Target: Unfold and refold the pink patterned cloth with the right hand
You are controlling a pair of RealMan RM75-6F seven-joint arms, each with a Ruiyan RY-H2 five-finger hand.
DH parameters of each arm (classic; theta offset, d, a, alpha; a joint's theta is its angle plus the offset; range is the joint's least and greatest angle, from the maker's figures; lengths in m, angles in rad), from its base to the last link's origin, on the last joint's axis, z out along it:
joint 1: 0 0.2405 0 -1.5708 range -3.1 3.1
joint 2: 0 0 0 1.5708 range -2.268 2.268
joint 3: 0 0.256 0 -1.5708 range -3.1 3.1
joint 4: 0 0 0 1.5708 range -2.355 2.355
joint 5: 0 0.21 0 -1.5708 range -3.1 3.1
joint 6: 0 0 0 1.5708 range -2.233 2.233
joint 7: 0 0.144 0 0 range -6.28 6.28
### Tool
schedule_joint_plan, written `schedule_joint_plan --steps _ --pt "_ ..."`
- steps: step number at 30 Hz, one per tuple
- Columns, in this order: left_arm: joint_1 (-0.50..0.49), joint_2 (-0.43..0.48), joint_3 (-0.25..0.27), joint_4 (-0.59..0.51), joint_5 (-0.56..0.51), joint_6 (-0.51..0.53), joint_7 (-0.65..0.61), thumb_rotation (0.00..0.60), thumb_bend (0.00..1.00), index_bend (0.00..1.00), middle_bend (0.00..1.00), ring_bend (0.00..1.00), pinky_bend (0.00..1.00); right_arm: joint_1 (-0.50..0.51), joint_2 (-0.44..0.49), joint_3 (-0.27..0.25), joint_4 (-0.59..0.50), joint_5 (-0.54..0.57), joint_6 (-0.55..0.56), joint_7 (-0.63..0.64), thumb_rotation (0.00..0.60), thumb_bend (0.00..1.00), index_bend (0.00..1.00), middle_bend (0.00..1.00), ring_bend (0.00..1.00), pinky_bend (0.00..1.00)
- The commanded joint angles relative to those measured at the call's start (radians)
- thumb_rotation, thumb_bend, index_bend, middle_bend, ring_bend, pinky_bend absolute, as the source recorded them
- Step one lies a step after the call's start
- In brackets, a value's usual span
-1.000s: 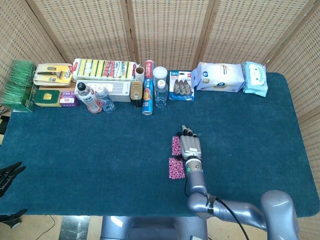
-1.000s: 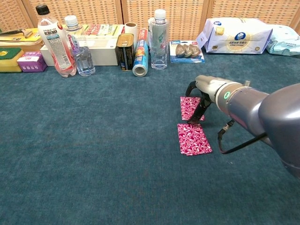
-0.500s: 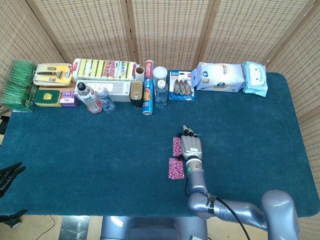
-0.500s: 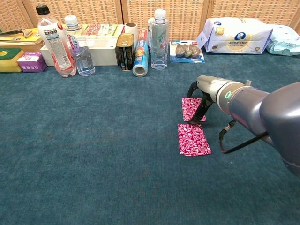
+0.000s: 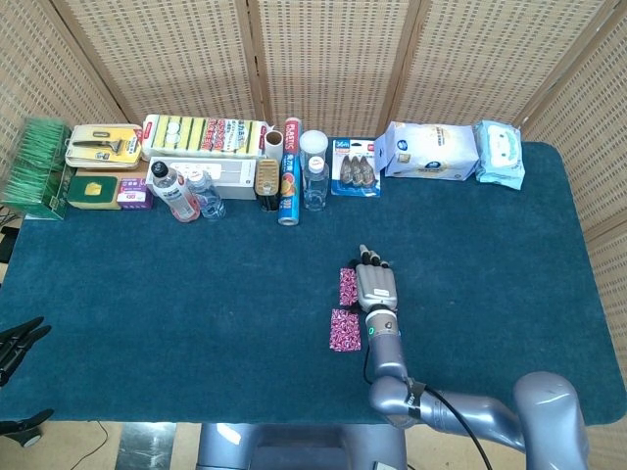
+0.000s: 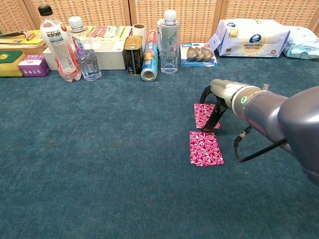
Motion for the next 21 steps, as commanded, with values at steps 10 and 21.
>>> schedule_joint_plan --steps 10,21 --pt "0.003 0.000 0.002 0.005 0.007 0.009 -0.006 0.600 0.07 0.00 0.00 0.00 0.05 -0.009 0.021 -0.006 -0.054 -0.016 0.037 -0.008 0.600 0.24 0.26 0.00 0.00 0.14" --pt "0.001 0.001 0.005 0.010 0.020 0.015 -0.014 0.600 0.07 0.00 0.00 0.00 0.05 -0.026 0.067 -0.020 -0.180 -0.042 0.094 -0.022 0.600 0.24 0.26 0.00 0.00 0.14"
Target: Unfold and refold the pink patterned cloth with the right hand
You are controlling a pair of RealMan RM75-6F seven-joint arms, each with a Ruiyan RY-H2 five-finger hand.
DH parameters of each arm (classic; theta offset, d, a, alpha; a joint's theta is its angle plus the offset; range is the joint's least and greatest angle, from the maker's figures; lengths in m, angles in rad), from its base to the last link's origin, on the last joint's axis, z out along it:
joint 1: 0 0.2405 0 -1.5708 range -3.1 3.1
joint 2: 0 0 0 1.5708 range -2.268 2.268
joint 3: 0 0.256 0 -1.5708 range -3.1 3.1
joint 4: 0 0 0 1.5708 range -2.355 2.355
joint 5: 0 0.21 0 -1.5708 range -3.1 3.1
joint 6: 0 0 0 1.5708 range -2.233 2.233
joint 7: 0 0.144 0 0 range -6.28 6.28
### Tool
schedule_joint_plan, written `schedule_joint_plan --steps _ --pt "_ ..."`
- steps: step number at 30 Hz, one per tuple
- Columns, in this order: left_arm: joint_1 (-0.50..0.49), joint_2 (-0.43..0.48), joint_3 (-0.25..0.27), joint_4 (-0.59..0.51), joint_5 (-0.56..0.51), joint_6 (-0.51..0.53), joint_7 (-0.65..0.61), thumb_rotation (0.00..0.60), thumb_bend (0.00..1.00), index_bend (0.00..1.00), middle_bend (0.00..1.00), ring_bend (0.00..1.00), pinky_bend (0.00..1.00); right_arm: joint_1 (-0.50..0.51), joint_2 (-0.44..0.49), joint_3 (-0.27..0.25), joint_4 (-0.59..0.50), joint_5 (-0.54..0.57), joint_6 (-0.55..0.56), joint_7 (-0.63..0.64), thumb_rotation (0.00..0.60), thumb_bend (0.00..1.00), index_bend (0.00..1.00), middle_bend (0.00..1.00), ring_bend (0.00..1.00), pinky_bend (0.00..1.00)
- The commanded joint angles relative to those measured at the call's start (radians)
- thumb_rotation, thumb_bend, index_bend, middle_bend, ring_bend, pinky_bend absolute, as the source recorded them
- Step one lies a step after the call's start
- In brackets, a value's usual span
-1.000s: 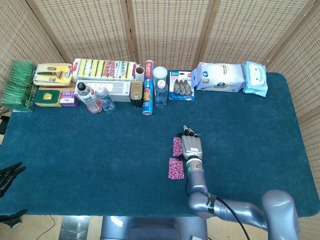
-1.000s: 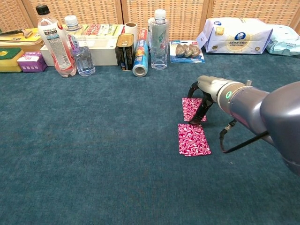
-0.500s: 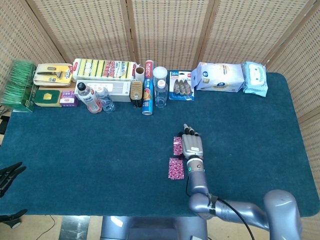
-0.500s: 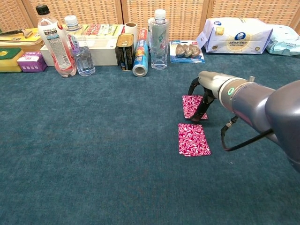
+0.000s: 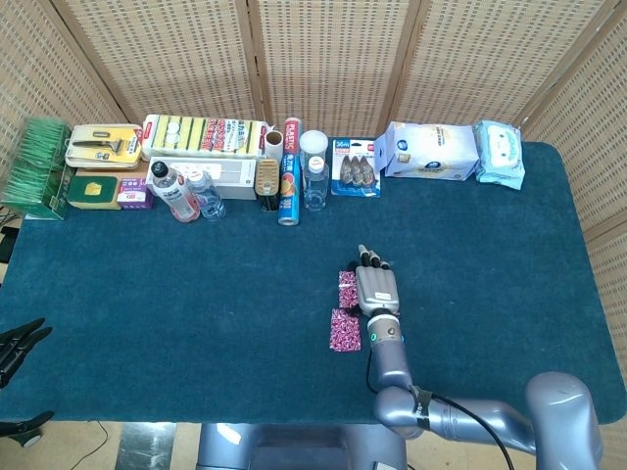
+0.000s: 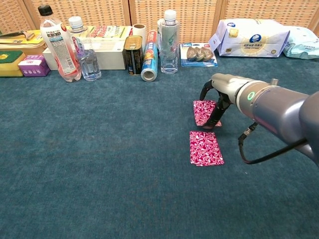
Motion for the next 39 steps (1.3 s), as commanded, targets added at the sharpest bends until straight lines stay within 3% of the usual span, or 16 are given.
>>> schedule_joint_plan --steps 1,15,39 --pt "0.001 0.000 0.001 0.003 0.003 0.003 -0.002 0.600 0.07 0.00 0.00 0.00 0.05 -0.007 0.019 -0.006 -0.051 -0.013 0.027 -0.009 0.600 0.24 0.26 0.00 0.00 0.14" --pt "0.002 0.000 0.005 0.011 0.012 0.013 -0.014 0.600 0.07 0.00 0.00 0.00 0.05 -0.048 0.030 -0.081 -0.199 -0.087 0.121 -0.008 0.600 0.24 0.26 0.00 0.00 0.13" --pt "-0.001 0.001 0.006 0.003 0.012 0.008 -0.001 0.600 0.07 0.00 0.00 0.00 0.05 -0.087 -0.020 -0.139 -0.243 -0.114 0.193 -0.051 0.600 0.25 0.27 0.00 0.00 0.12"
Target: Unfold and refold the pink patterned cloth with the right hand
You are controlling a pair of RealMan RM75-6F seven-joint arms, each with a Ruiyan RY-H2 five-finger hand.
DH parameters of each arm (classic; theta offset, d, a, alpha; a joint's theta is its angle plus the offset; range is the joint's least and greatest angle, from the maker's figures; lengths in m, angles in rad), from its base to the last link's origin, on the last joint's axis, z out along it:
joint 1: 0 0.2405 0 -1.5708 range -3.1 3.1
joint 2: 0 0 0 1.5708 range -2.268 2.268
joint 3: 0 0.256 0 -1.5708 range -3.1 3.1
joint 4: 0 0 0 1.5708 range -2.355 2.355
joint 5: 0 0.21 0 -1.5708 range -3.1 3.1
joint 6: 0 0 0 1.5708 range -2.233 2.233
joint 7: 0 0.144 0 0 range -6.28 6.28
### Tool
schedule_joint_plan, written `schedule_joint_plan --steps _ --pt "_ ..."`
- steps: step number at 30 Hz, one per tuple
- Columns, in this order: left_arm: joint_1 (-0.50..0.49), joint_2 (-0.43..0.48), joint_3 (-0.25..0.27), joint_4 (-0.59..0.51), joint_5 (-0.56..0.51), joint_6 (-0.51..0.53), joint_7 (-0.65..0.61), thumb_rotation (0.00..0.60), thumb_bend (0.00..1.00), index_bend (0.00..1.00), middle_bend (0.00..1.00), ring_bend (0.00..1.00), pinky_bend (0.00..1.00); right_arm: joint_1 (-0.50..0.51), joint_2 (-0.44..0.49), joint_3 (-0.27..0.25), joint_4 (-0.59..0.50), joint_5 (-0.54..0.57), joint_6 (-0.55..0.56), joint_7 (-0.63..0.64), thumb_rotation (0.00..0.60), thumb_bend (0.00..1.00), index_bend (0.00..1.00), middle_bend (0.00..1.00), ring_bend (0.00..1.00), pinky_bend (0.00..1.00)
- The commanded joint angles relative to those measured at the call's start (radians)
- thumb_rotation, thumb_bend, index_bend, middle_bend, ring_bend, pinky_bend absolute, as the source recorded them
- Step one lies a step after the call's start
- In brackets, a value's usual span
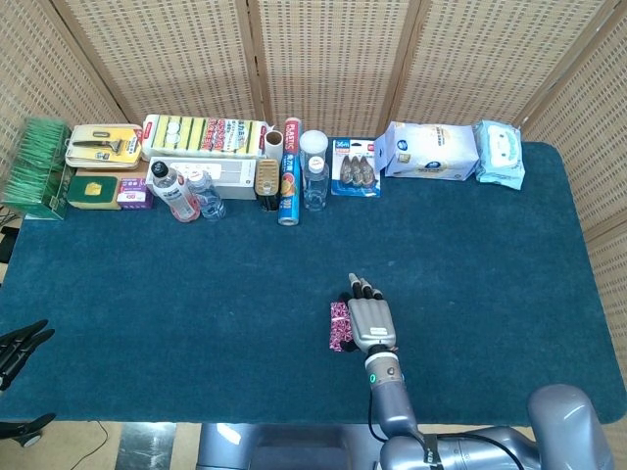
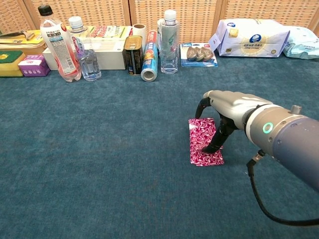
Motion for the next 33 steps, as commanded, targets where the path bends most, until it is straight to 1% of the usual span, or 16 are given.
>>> schedule_joint_plan --steps 1,9,18,27,33 --pt "0.000 0.000 -0.001 0.001 -0.003 0.001 -0.001 0.600 0.07 0.00 0.00 0.00 0.05 -0.005 -0.006 -0.007 -0.004 0.005 0.005 -0.011 0.600 0.25 0.27 0.00 0.00 0.12" --pt "0.001 0.000 0.000 0.003 -0.001 0.004 -0.005 0.600 0.07 0.00 0.00 0.00 0.05 -0.013 -0.011 -0.009 0.001 0.011 -0.003 -0.020 0.600 0.25 0.27 0.00 0.00 0.12" --pt "-0.004 0.002 0.001 0.001 -0.002 -0.005 -0.007 0.600 0.07 0.00 0.00 0.00 0.05 -0.022 -0.007 0.003 0.011 0.033 -0.019 -0.030 0.600 0.25 0.27 0.00 0.00 0.12" --pt "-0.004 0.002 0.002 0.002 0.001 -0.003 -0.009 0.600 0.07 0.00 0.00 0.00 0.05 -0.026 0.005 0.008 -0.006 0.054 -0.042 -0.037 0.600 0.25 0.27 0.00 0.00 0.12" --pt "-0.003 0.002 0.002 0.003 0.000 0.000 -0.012 0.600 0.07 0.00 0.00 0.00 0.05 -0.023 0.005 0.009 -0.008 0.055 -0.046 -0.044 0.600 0.25 0.25 0.00 0.00 0.12"
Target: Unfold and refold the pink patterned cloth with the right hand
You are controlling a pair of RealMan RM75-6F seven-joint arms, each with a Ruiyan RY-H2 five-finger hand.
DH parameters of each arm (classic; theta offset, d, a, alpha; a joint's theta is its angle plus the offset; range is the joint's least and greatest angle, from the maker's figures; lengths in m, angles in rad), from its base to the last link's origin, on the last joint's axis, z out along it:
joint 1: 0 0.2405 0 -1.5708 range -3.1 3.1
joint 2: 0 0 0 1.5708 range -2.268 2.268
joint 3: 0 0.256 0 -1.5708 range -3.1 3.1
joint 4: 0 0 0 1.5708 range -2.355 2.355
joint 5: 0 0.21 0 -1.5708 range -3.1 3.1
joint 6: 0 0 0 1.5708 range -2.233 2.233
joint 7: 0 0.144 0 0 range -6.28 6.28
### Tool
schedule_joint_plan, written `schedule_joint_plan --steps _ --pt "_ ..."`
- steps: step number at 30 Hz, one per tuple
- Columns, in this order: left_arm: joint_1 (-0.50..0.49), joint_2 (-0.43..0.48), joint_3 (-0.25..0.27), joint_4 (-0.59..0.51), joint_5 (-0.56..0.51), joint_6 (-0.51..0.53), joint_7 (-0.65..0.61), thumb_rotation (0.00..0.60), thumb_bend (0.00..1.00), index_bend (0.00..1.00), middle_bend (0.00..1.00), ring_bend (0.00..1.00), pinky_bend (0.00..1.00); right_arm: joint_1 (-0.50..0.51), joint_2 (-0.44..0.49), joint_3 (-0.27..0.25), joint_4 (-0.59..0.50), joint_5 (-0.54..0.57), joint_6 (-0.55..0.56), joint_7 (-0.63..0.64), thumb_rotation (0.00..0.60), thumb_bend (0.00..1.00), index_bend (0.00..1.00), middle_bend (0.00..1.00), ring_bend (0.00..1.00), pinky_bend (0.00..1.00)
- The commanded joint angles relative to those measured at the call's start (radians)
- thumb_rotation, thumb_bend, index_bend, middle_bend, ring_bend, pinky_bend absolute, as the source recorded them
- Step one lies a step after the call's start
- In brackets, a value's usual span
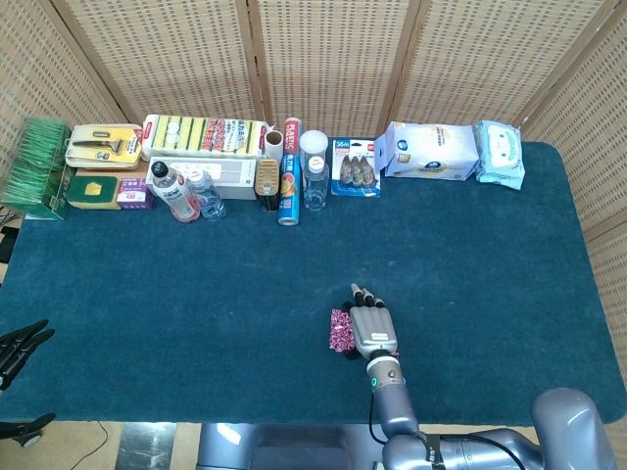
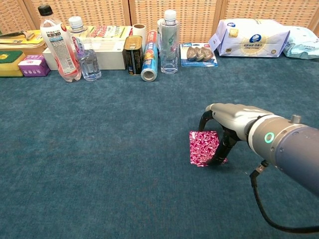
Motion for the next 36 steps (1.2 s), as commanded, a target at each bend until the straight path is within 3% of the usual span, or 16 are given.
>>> schedule_joint_plan --steps 1,36 --pt "0.001 0.000 -0.001 0.001 -0.001 0.002 -0.002 0.600 0.07 0.00 0.00 0.00 0.05 0.001 0.001 0.002 -0.002 0.001 -0.001 0.000 0.600 0.25 0.25 0.00 0.00 0.12" --pt "0.000 0.000 0.000 0.002 -0.002 0.003 -0.003 0.600 0.07 0.00 0.00 0.00 0.05 0.001 0.002 0.006 -0.008 -0.009 -0.006 0.011 0.600 0.24 0.18 0.00 0.00 0.12"
